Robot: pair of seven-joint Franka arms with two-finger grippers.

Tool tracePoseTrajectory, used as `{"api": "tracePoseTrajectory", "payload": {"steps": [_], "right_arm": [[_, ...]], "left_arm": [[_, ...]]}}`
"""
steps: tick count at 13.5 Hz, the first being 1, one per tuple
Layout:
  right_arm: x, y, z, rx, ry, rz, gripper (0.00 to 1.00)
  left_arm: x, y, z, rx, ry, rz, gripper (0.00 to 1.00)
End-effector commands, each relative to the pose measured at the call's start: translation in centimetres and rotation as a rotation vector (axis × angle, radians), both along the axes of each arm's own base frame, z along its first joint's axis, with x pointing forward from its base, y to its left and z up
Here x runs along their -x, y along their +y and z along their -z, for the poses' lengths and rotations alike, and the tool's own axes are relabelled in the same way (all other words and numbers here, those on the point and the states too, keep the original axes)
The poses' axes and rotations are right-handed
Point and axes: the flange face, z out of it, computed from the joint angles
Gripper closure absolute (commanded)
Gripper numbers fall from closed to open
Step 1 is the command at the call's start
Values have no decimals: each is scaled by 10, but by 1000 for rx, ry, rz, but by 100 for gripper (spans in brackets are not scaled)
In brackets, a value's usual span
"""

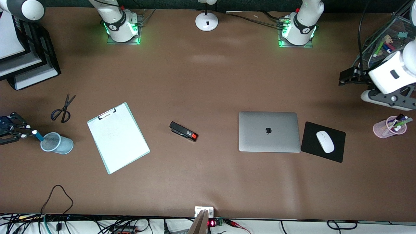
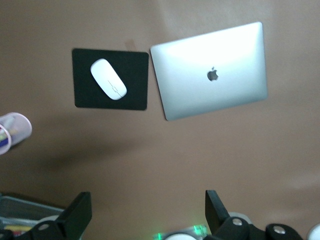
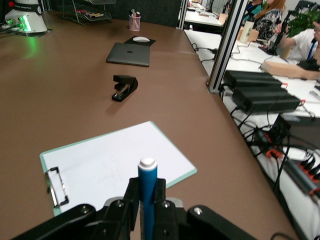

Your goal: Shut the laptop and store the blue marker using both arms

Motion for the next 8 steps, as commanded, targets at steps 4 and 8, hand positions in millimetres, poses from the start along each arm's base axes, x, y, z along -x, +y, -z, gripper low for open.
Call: {"api": "tracePoseTrajectory", "payload": {"steps": [4,8], "right_arm": [[1,-7,10,8,11,-11,100],[-1,-2,26,0,25,-13,100]], "left_arm": [[30,10,15,-1,-135,-11,0],[41,31,22,-4,-179,-44,0]]}}
